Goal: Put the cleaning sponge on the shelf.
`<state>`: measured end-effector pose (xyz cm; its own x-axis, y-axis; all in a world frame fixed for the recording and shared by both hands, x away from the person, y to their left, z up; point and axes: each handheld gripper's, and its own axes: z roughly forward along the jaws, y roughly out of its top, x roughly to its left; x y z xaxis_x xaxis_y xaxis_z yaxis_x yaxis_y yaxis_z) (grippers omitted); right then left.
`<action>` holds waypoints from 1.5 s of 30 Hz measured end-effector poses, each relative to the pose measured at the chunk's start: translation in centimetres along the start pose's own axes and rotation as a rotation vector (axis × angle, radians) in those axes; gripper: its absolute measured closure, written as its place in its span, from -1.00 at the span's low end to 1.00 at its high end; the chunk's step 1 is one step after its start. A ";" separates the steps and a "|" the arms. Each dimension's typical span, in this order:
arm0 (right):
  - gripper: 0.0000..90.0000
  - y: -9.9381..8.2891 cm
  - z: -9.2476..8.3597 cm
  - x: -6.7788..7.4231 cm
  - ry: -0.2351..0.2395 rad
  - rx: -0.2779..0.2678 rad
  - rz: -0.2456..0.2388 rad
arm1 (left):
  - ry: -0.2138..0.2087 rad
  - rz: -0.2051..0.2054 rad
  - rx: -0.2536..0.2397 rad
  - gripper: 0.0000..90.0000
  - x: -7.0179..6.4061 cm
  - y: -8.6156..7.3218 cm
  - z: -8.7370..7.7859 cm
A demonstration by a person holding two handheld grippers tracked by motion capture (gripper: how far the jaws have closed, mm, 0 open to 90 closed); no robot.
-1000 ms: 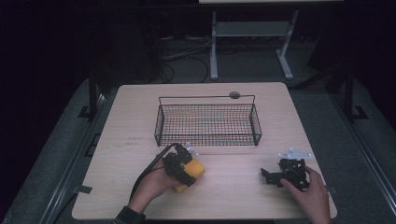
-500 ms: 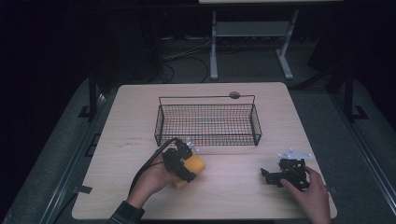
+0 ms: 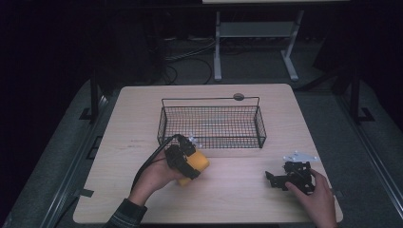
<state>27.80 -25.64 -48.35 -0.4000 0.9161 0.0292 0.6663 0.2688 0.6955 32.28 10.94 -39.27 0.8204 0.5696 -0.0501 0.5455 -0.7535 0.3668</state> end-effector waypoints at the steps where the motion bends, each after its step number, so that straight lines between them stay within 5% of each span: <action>1: -1.00 0.0 0.0 0.0 0.000 0.000 0.000 | 0.001 0.000 -0.001 -0.51 0.0 0.1 -0.1; 26: -1.00 0.0 0.0 0.0 0.001 0.000 -0.001 | 0.005 -0.005 -0.010 -0.51 2.0 2.4 -2.5; 45: -1.00 0.0 0.0 0.0 0.000 0.000 0.000 | 0.040 -0.048 -0.028 -0.51 5.2 4.1 -3.9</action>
<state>27.79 -25.64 -48.34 -0.4006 0.9158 0.0292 0.6662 0.2692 0.6955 38.11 12.03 -34.41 0.7854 0.6182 -0.0309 0.5788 -0.7157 0.3908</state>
